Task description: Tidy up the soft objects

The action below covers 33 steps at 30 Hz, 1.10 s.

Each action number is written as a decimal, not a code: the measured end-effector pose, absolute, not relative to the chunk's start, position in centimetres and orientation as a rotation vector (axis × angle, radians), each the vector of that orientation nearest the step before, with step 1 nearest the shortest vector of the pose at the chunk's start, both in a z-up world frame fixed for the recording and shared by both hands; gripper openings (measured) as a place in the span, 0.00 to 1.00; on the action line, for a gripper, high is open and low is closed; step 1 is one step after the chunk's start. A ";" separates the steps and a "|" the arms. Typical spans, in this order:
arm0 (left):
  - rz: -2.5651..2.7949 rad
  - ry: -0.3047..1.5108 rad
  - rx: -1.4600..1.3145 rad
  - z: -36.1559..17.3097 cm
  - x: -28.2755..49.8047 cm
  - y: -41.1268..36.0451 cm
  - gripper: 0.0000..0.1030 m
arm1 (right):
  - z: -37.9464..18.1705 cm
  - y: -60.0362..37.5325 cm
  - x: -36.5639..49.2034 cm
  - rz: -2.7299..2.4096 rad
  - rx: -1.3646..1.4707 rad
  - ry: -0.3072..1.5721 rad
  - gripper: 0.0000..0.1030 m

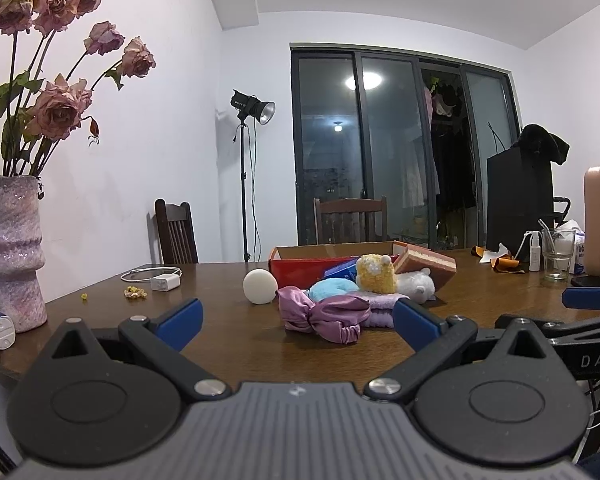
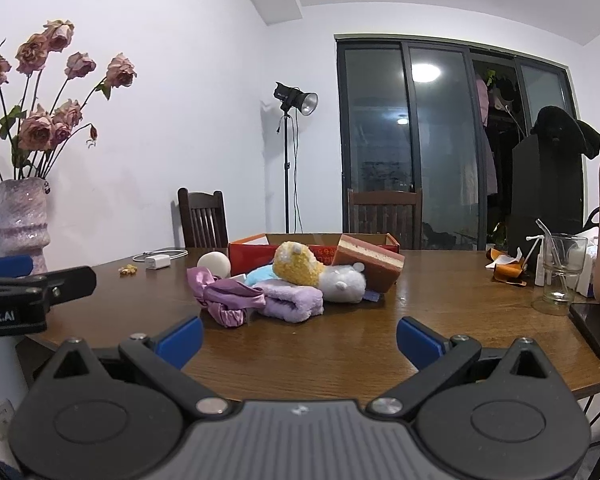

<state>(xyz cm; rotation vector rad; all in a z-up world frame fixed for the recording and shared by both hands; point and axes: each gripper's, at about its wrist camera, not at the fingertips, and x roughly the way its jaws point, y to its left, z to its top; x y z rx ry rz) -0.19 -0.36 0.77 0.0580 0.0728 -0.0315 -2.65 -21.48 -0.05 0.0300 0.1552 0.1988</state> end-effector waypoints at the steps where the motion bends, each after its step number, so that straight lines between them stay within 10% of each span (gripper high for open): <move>1: -0.031 0.072 0.059 0.8 -0.2 -0.4 1.00 | 0.0 -21.5 -2.6 0.198 0.031 0.155 1.00; 33: -0.040 0.062 0.064 0.7 -0.4 -0.3 1.00 | 0.0 -21.7 -2.7 0.198 0.045 0.151 1.00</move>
